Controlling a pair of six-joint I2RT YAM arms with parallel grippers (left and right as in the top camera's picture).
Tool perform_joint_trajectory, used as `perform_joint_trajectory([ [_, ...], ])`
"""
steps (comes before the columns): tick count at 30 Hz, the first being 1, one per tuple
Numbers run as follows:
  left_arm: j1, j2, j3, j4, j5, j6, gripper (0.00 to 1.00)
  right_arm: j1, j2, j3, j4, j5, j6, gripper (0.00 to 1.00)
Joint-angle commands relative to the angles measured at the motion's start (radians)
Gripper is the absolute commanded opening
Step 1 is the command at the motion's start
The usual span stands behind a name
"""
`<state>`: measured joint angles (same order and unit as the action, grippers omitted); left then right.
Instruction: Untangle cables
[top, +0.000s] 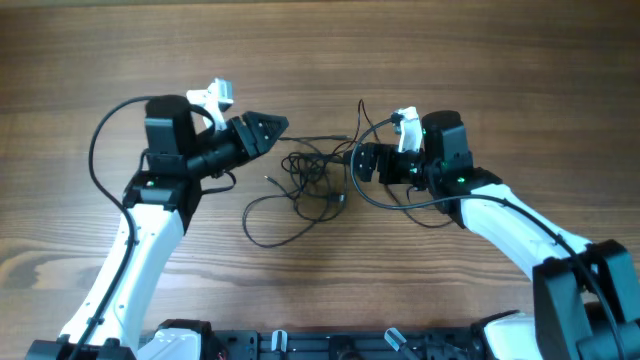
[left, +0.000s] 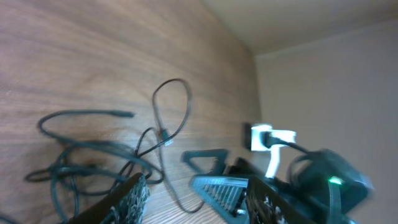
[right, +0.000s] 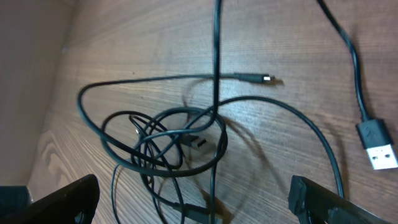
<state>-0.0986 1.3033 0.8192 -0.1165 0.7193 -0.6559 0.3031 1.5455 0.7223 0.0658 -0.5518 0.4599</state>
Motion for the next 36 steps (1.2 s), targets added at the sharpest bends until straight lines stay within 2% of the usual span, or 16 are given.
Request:
perform_joint_trajectory([
  [1, -0.059, 0.008, 0.007, -0.021, -0.15, -0.008, 0.53, -0.003, -0.08, 0.003, -0.005, 0.012, -0.039, 0.99],
  [3, -0.11, 0.026, 0.007, -0.023, -0.217, -0.016, 0.49, -0.003, -0.098, 0.003, -0.011, -0.014, -0.039, 0.99],
  [6, -0.159, 0.086, 0.007, -0.031, -0.296, -0.156, 0.46, -0.003, -0.098, 0.003, -0.032, -0.014, -0.04, 0.99],
  [10, -0.174, 0.194, 0.007, -0.015, -0.317, -0.298, 0.47, -0.003, -0.098, 0.003, -0.069, -0.014, -0.039, 0.99],
  [13, -0.174, 0.259, 0.007, 0.051, -0.317, -0.348, 0.47, -0.003, -0.098, 0.003, -0.095, -0.014, -0.039, 0.99],
  [16, -0.174, 0.289, 0.007, 0.128, -0.318, -0.355, 0.46, -0.002, -0.098, 0.003, -0.113, -0.014, -0.04, 0.99],
  [19, -0.174, 0.291, 0.007, 0.196, -0.329, -0.355, 0.36, 0.012, -0.098, 0.003, -0.12, -0.014, -0.041, 0.99],
  [22, -0.174, 0.291, 0.007, 0.257, -0.332, -0.354, 0.34, 0.045, -0.098, 0.003, -0.119, -0.014, -0.046, 1.0],
  [26, -0.175, 0.295, 0.007, 0.262, -0.346, -0.354, 0.33, 0.103, -0.098, 0.003, -0.111, 0.003, -0.117, 0.99],
  [29, -0.18, 0.297, 0.007, 0.258, -0.346, -0.347, 0.21, 0.144, -0.096, 0.003, -0.094, 0.082, -0.182, 1.0],
  [30, -0.181, 0.297, 0.007, 0.257, -0.346, -0.347, 0.2, 0.155, -0.095, 0.003, -0.089, 0.133, -0.205, 1.0],
  [32, -0.185, 0.297, 0.007, 0.256, -0.346, -0.347, 0.22, 0.174, -0.089, 0.003, -0.074, 0.224, -0.259, 1.0],
  [34, -0.193, 0.297, 0.007, 0.255, -0.346, -0.347, 0.39, 0.189, -0.07, 0.003, -0.031, 0.24, -0.315, 1.0],
  [36, -0.2, 0.297, 0.007, 0.256, -0.347, -0.347, 0.44, 0.195, -0.055, 0.003, -0.003, 0.241, -0.33, 1.0],
])
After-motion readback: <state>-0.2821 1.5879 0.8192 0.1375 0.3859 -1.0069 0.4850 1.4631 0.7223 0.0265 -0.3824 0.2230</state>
